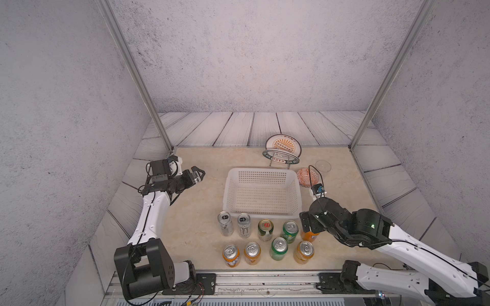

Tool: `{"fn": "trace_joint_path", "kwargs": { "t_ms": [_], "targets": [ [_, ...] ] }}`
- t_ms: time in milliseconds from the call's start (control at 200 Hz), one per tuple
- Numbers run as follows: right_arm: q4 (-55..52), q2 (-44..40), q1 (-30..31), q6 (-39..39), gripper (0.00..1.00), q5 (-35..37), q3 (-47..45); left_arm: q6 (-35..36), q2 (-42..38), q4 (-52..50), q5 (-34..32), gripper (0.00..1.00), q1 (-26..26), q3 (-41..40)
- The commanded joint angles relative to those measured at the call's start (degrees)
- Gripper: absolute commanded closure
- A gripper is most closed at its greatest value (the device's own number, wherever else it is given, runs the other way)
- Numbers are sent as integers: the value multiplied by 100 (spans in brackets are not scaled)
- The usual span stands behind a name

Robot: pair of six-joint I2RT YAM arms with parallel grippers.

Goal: Take out the drinks from the basket
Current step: Reset both arms

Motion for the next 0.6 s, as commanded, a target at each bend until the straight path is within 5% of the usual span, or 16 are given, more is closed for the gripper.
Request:
{"fn": "trace_joint_path", "kwargs": {
  "t_ms": [0,195,595],
  "targets": [
    [200,-140,-541,-919,1,-107,173,-5,48,9,40,1,64,75],
    [835,-37,-1321,-1782,1,70,266,9,72,20,31,1,59,74],
    [2839,286,-4064,-2483,0,-1190,-584,5,109,20,50,1,59,77]
  ]
}}
